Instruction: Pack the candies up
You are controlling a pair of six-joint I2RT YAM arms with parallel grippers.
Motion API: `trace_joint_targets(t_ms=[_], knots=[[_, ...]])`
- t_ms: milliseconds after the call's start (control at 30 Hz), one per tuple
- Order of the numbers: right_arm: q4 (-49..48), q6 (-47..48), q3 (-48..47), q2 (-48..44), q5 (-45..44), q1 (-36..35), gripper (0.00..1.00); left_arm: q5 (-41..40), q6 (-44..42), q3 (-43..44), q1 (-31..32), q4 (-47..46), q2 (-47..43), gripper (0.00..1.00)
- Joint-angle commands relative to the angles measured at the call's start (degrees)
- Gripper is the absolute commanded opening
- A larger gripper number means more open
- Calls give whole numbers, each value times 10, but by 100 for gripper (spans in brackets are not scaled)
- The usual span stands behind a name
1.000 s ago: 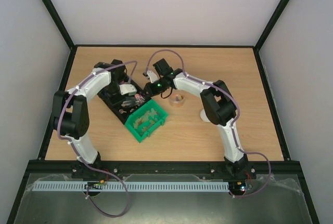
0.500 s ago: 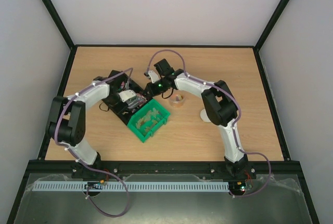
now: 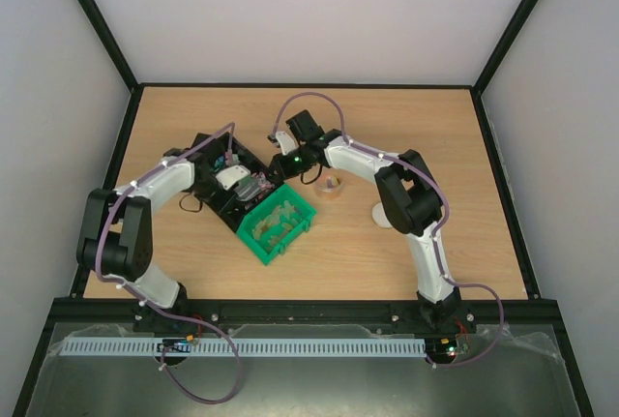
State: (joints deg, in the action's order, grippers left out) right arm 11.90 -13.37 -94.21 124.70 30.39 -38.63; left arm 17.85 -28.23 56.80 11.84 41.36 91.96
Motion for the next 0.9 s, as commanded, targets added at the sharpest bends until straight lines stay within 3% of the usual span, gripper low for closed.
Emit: trace_joint_targets(t_ms=[0,167,267,467,533,600,667,867], knots=[[6,-30,11,-5,29,-20,1,58,3,-18,14,-74,-22,2],[7,-32,8,-3,29,-20,1,0,-29,-61,41,-115,-19,2],[9,-28,10,-3,25,-21,1,35,-53,-54,28,-84,-17,2],[10,-28,7,0,25,-20,1,81,-23,-41,7,-110,-27,2],[12,-25,10,-3,22,-20,1,49,-13,-33,5,-113,-32,2],[8,-25,14,-4,20,-20,1,78,-28,-48,-3,-106,-38,2],[13,-24,8,1,21,-20,1,7,-40,-42,30,-88,-23,2],[9,-25,8,0,20,-20,1,35,-24,-30,7,-79,-47,2]])
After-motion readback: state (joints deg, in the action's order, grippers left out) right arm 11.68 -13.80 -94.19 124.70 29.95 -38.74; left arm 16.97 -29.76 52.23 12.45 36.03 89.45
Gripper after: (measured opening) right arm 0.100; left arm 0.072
